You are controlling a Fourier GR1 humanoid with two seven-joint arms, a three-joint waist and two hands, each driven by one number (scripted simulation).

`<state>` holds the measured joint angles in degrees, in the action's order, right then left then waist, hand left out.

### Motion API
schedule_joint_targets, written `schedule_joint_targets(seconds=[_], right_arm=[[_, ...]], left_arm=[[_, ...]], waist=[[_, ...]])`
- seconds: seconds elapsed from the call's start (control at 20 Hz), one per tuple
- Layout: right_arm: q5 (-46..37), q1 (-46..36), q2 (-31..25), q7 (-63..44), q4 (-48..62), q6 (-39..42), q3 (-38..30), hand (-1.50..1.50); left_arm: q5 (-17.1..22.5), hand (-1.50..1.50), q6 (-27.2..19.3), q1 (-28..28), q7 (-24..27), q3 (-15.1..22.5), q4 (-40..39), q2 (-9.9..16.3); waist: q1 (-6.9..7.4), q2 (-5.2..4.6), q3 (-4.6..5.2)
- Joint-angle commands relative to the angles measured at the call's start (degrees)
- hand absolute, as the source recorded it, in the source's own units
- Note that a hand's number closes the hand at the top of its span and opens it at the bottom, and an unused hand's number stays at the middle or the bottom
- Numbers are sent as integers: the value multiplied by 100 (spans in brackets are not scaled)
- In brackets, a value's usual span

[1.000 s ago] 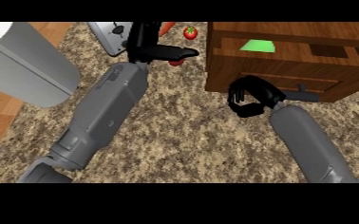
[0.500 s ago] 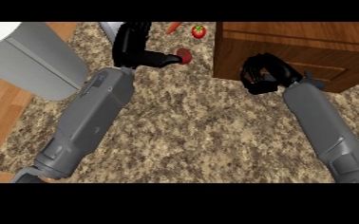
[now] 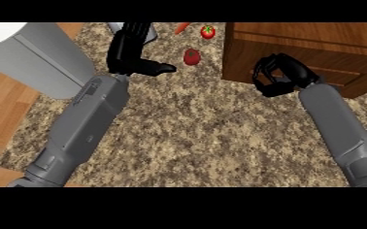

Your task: Pick up the cup, place it into the drawer and close the drawer

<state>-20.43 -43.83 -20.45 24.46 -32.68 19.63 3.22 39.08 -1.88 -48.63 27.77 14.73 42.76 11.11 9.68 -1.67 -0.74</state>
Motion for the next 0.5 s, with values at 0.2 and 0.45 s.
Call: schedule_joint_targets(seconds=[0.2,0.45], right_arm=[[157,-977,-725,-467,55,-383,-583,150],[262,-904,-842,-509,-77,-138,-607,150]], left_arm=[[41,-150,251,129,-57,16,160,130],[41,-150,358,251,-41,64,231,118]], waist=[[321,-108,57],[346,-110,61]])
